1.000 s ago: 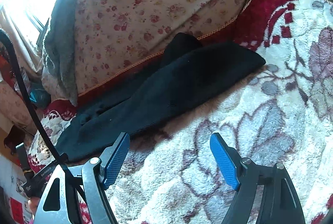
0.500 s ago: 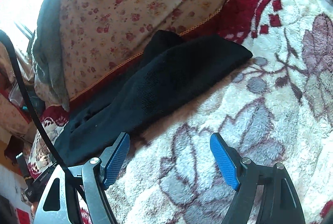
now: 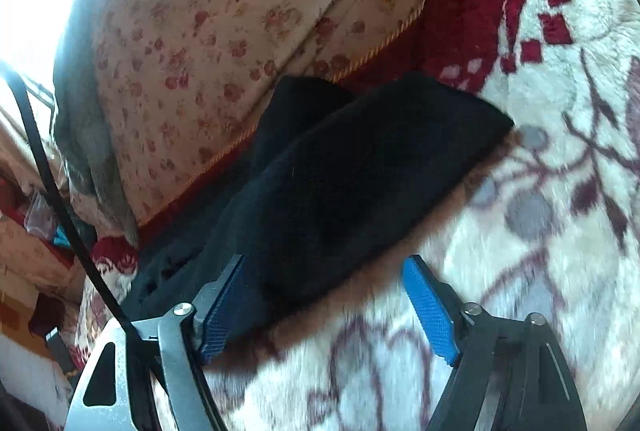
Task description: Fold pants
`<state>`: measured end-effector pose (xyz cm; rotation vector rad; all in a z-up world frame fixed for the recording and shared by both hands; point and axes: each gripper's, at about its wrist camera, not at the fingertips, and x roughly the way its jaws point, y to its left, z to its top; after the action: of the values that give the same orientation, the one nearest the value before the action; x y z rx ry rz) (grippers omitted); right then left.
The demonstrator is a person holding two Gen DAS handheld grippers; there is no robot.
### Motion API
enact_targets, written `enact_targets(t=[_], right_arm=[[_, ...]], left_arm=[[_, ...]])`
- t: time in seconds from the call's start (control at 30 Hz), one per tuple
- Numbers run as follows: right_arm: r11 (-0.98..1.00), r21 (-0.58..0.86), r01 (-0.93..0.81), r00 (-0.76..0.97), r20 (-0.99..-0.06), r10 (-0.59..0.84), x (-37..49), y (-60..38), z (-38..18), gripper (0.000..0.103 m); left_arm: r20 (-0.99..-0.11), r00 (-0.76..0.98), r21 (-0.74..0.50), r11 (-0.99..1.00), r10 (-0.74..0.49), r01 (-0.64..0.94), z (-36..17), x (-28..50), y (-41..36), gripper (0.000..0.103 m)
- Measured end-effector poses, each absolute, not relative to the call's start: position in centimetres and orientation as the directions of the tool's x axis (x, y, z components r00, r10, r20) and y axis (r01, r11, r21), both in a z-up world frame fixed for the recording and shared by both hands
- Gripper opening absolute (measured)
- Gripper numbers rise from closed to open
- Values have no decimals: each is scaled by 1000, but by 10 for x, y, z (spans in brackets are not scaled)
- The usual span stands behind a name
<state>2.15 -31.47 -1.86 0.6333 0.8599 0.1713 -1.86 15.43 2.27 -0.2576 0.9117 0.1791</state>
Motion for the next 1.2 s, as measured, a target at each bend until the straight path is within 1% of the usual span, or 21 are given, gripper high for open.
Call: enact_targets(t=[0.13,0.17,0.2,0.23,0.27,0.3,0.33,0.37,0.43,0.57,0.7,0.83,0.93,1.07,1.1,1.17,1.2], right_arm=[[760,638,125,670,-619,409,35,-324,-27,58],[749,650,128,678,-608,412,37,-326,-28,52],[739,660,131,687,-598,412,39,-328,-30,45],[733,667,131,697,-588,411,40,-329,-31,41],[728,673,128,704,-579,412,39,-331,-31,34],[726,677,124,709,-572,412,39,-331,-32,27],[727,677,113,718,-561,412,37,-331,-31,26],[732,674,105,724,-556,408,34,-331,-30,23],[749,656,96,739,-551,388,29,-330,-27,20],[773,628,90,765,-541,350,18,-330,-20,16],[795,602,78,771,-542,335,11,-327,-13,14],[794,606,58,783,-521,340,-2,-329,-3,14],[792,608,61,776,-528,345,-7,-331,-3,14],[775,628,66,776,-521,356,-14,-335,-7,14],[773,630,65,775,-520,359,-14,-335,-8,14],[772,633,64,774,-519,362,-15,-335,-9,14],[770,636,62,772,-519,366,-14,-334,-10,14]], left_arm=[[-801,598,-161,951,31,-266,24,-11,159,72],[-802,597,-169,949,25,-267,25,-10,160,72],[-800,600,-182,946,17,-269,26,-9,161,70],[-793,610,-196,942,11,-272,27,-9,164,59],[-788,616,-197,941,16,-276,29,-9,166,50],[-787,616,-189,941,26,-281,29,-9,168,27],[-790,612,-179,942,34,-283,29,-8,171,14],[-792,610,-191,941,21,-281,28,-7,175,14],[-794,608,-208,938,4,-277,27,-7,180,8],[-785,620,-199,945,5,-260,33,-10,180,6],[-767,642,-193,953,3,-235,41,-17,177,5],[-768,636,-258,946,-77,-198,42,-20,188,5],[-770,619,-338,921,-155,-191,43,-28,200,5],[-784,598,-346,917,-167,-198,47,-39,206,5],[-791,588,-342,920,-171,-193,48,-42,206,8],[-801,572,-335,924,-177,-184,48,-48,204,25],[-804,564,-341,924,-191,-173,47,-52,202,40]])
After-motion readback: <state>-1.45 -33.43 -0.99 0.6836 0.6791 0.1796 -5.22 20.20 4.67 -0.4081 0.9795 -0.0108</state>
